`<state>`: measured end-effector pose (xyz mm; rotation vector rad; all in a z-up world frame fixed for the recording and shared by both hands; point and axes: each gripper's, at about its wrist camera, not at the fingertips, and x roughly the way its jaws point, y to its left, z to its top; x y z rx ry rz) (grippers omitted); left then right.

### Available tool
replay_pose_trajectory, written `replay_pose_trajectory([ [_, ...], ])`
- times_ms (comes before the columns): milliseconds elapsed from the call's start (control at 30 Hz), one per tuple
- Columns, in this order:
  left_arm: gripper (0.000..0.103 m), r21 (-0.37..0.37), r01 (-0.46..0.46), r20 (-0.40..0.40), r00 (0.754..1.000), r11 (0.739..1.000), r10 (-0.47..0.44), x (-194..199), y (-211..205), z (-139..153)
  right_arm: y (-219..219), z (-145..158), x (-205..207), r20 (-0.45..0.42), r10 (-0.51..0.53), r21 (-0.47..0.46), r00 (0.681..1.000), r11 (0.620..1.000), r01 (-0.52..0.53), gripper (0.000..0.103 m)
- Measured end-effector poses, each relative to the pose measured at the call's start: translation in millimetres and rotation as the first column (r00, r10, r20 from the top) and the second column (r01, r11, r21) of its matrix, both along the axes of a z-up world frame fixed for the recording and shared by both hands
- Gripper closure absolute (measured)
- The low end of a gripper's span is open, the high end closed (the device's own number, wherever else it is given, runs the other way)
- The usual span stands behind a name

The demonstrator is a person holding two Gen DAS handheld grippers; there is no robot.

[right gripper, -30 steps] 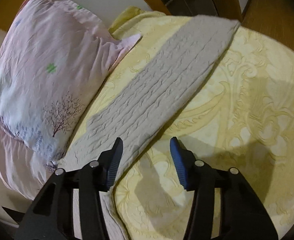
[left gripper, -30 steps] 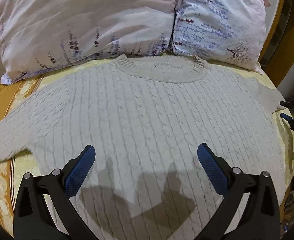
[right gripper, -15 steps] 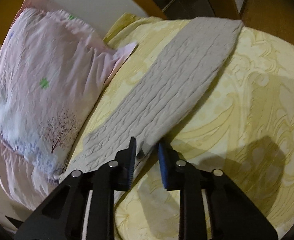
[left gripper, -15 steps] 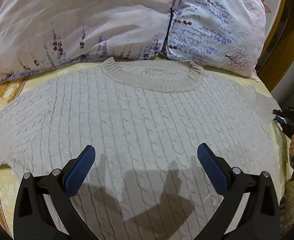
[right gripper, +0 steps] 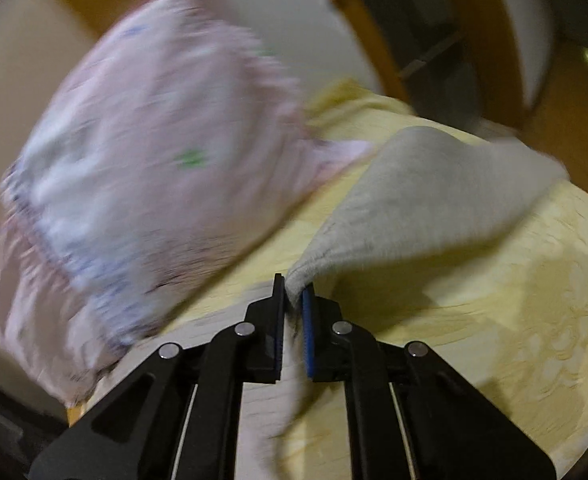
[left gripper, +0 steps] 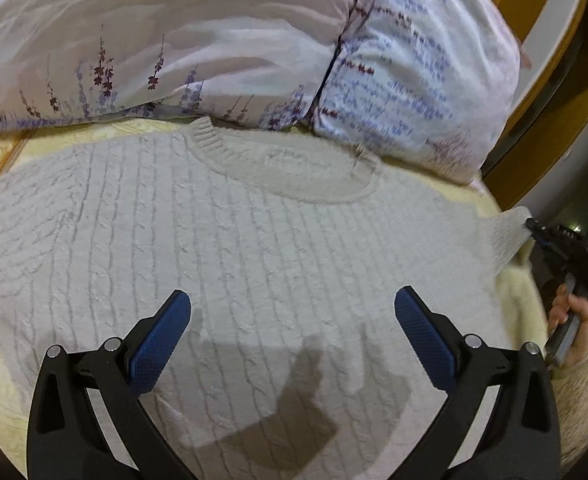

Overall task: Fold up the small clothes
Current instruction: 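Fold the held sleeve across the sweater body and release with the right gripper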

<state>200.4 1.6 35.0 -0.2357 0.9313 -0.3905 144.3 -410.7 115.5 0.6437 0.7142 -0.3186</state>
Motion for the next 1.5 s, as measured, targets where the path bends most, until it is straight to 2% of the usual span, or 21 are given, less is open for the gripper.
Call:
replay_pose_trajectory([
  [100, 0.001, -0.05, 0.005, 0.025, 1.0, 0.999, -0.004, -3, 1, 4, 47, 9, 10, 0.028, 0.151, 0.022, 0.988, 0.988, -0.152, 0.095],
  [200, 0.001, -0.053, 0.015, 0.049, 0.999, 0.998, -0.013, -7, -5, 7, 99, -4, 23, 0.003, 0.309, 0.062, 0.951, 0.949, -0.309, 0.095],
  [333, 0.001, -0.087, 0.035, 0.032, 0.999, 0.996, -0.032, -7, -13, 8, 163, -50, 33, -0.126, 0.461, 0.126, 0.878, 0.886, -0.447, 0.095],
  [400, 0.001, -0.11, 0.046, 0.016, 0.999, 0.993, -0.045, -5, -18, 6, 176, -67, 31, -0.187, 0.473, 0.127, 0.861, 0.881, -0.457, 0.088],
  [467, 0.001, -0.118, 0.057, 0.008, 0.998, 0.991, -0.056, -7, -20, 5, 174, -72, 28, -0.18, 0.471, 0.176, 0.863, 0.879, -0.443, 0.079],
  [500, 0.001, -0.122, 0.065, 0.006, 0.998, 0.99, -0.065, -7, -22, 4, 170, -70, 25, -0.159, 0.467, 0.201, 0.87, 0.878, -0.435, 0.065],
  [567, 0.001, -0.13, 0.076, 0.0, 0.997, 0.989, -0.076, -7, -26, 4, 155, -59, 15, -0.114, 0.432, 0.232, 0.894, 0.887, -0.399, 0.047],
  [600, 0.001, -0.145, 0.079, -0.008, 0.997, 0.986, -0.081, -6, -29, 4, 146, -54, 12, -0.1, 0.407, 0.232, 0.908, 0.897, -0.376, 0.042],
  [667, 0.001, -0.18, 0.091, -0.028, 0.995, 0.979, -0.097, -2, -38, 3, 127, -46, 3, -0.081, 0.348, 0.246, 0.934, 0.915, -0.319, 0.041],
  [733, 0.001, -0.206, 0.113, -0.04, 0.992, 0.972, -0.124, 1, -50, 4, 103, -46, -4, -0.068, 0.273, 0.304, 0.96, 0.922, -0.24, 0.041],
  [867, 0.003, -0.2, 0.153, -0.053, 0.985, 0.968, -0.167, 4, -77, 2, 66, -51, -23, -0.064, 0.108, 0.387, 0.992, 0.919, -0.076, 0.041],
  [967, 0.003, -0.193, 0.17, -0.071, 0.98, 0.966, -0.187, 2, -88, -4, 40, -55, -29, -0.075, 0.024, 0.44, 0.997, 0.898, 0.011, 0.046],
  [1133, 0.003, -0.198, 0.143, -0.104, 0.981, 0.97, -0.166, 2, -82, -13, 9, -61, -30, -0.103, -0.093, 0.419, 0.99, 0.899, 0.128, 0.045],
  [1267, 0.003, -0.229, 0.098, -0.116, 0.985, 0.969, -0.127, 6, -62, -12, -5, -64, -20, -0.12, -0.142, 0.375, 0.983, 0.91, 0.177, 0.06],
  [1333, 0.003, -0.248, 0.082, -0.114, 0.987, 0.965, -0.113, 8, -52, -11, -9, -62, -19, -0.13, -0.146, 0.33, 0.981, 0.926, 0.182, 0.074],
  [1367, 0.003, -0.258, 0.076, -0.113, 0.988, 0.963, -0.108, 9, -48, -10, -9, -60, -16, -0.134, -0.144, 0.286, 0.98, 0.942, 0.178, 0.087],
  [1500, 0.01, -0.327, 0.062, -0.116, 0.988, 0.943, -0.105, 13, -33, -9, 12, -42, -4, -0.086, -0.101, 0.158, 0.991, 0.981, 0.114, 0.094],
])
